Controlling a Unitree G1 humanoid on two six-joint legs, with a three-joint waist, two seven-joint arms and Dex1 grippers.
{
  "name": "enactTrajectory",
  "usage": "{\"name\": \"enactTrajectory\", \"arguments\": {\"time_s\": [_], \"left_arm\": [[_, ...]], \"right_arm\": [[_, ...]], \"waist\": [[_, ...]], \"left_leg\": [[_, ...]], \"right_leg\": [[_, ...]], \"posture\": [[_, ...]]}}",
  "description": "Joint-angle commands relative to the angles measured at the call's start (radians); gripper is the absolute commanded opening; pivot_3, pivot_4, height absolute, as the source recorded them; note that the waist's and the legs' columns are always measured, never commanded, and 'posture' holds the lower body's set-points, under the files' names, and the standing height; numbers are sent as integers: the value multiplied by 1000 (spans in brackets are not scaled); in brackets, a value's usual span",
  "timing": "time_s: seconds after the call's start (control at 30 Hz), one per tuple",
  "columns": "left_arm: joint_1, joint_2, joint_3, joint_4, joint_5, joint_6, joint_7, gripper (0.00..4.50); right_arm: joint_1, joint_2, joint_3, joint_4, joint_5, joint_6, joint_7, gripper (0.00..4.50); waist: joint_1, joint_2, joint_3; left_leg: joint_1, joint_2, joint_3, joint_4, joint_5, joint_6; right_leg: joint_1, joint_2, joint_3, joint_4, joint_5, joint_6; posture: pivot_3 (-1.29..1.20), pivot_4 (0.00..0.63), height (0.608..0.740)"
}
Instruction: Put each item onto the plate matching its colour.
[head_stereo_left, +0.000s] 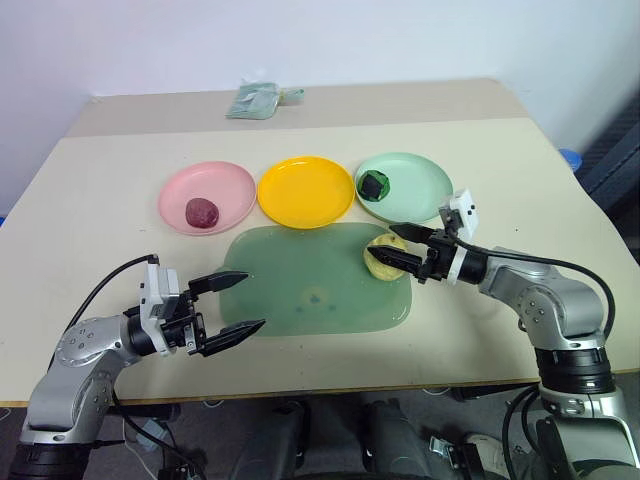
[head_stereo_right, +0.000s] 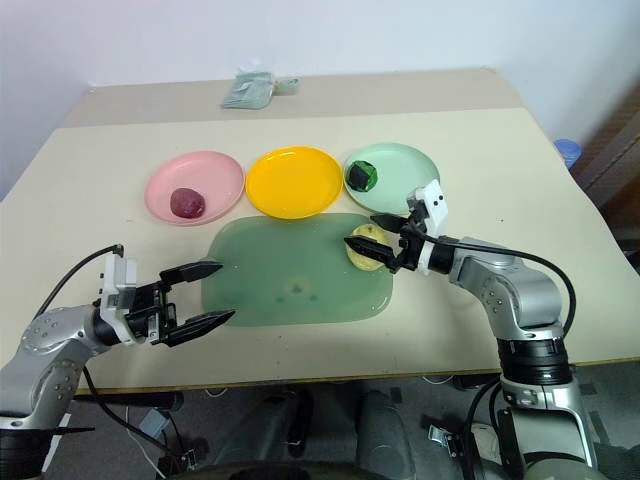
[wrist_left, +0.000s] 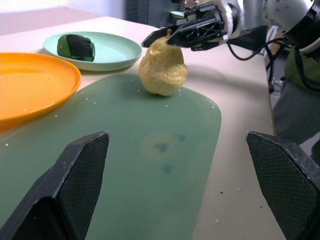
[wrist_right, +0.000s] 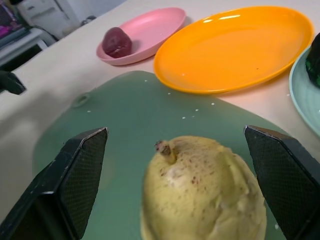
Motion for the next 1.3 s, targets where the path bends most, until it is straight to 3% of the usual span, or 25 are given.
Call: {"name": "enactTrajectory", "arguments": {"time_s": [0.03, 0.07, 0.17, 0.3, 0.53, 0.73, 0.97, 1.13, 1.3], "left_arm": [[14, 13, 27, -37, -4, -5, 7, 4500], [17, 13, 28, -39, -4, -5, 8, 4500], [27, 14, 32, -45, -6, -5, 14, 4500], [36, 13, 35, -52, -8, -5, 24, 4500], [35, -6, 45, -50, -19, 2, 66, 4500], [8, -53, 66, -34, -21, 28, 166, 4500], [-1, -129, 58, -53, 19, 15, 306, 4500], [14, -192, 52, -100, 60, 8, 432, 4500], [35, -228, 46, -149, 88, 10, 512, 4500]], "right_arm": [[-8, 6, 10, -2, -22, -57, 2, 4447], [-9, 8, 12, 2, -25, -64, 2, 4447], [-12, 10, 21, 17, -42, -89, -1, 3617], [-8, 9, 24, 17, -47, -98, 1, 1856], [-45, 29, 24, 17, -49, -122, -9, 1816], [-241, 170, 47, 112, -87, -216, -79, 1816], [-511, 343, 103, 616, -293, -577, -175, 1816], [-706, 448, 82, 1026, -362, -808, -234, 1816], [-802, 512, 62, 1266, -401, -925, -254, 1816]], "waist": [[1, 0, 0], [1, 0, 0], [1, 0, 0], [1, 0, 0], [0, 0, 0], [-7, 0, 0], [-2, -1, 0], [-10, -1, 0], [-11, -1, 0]], "left_leg": [[0, 0, 0, 0, 0, 0], [0, 0, 0, 0, 0, 0], [0, 0, 0, 0, 0, 0], [0, 0, 0, 0, 0, 0], [0, 0, 0, 0, 0, 0], [0, 0, 0, 0, 0, 0], [0, 0, 0, 1, 2, -4], [0, 0, 1, 1, 5, -8], [0, 1, 1, -1, 6, -10]], "right_leg": [[0, 0, 0, 0, 0, 0], [0, 0, 0, 0, 0, 0], [0, 0, 0, 0, 0, 0], [0, 0, 0, 0, 0, 0], [0, 0, 0, 0, 0, 0], [-1, 1, 0, 1, 0, 0], [-5, 2, 0, 2, 0, 0], [-5, 2, 1, 5, 0, -1], [-5, 6, 4, 7, 0, -1]], "posture": [[0, 150, 740], [0, 150, 740], [0, 150, 740], [0, 150, 740], [0, 150, 740], [0, 150, 740], [0, 150, 740], [0, 150, 740], [0, 150, 740]]}}
